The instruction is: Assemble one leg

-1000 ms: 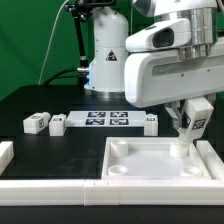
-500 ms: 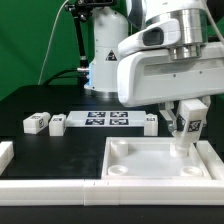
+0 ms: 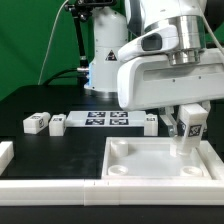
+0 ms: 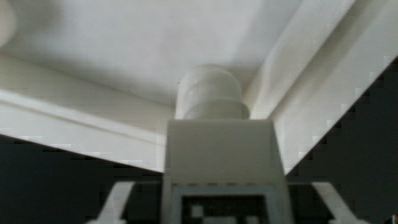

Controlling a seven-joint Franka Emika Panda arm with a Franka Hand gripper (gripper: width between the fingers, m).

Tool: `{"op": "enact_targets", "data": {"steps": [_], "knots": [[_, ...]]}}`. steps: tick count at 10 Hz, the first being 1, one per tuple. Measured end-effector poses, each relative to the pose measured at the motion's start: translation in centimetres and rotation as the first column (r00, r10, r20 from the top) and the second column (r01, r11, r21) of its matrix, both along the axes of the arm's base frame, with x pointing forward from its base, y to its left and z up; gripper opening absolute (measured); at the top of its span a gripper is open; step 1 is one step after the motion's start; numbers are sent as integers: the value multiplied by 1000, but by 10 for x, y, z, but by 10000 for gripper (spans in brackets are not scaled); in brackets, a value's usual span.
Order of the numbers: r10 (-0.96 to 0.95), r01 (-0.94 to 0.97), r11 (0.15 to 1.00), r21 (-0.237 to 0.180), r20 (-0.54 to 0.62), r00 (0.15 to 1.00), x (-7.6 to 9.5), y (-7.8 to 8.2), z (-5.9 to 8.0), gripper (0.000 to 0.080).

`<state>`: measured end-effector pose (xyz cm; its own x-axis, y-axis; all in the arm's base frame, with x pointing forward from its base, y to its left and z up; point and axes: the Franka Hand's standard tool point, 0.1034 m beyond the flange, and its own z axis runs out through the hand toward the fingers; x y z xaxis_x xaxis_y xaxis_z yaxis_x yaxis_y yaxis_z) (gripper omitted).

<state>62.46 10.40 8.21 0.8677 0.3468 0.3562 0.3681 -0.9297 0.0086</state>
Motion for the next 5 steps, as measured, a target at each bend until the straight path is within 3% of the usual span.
{"op": "enact_targets", "data": {"steps": [3,5], "knots": [[2,-2,1000,5,75,997,13,-1,-3,288],[2,-2,1000,9,94,996,13,1,-10,288]]}}
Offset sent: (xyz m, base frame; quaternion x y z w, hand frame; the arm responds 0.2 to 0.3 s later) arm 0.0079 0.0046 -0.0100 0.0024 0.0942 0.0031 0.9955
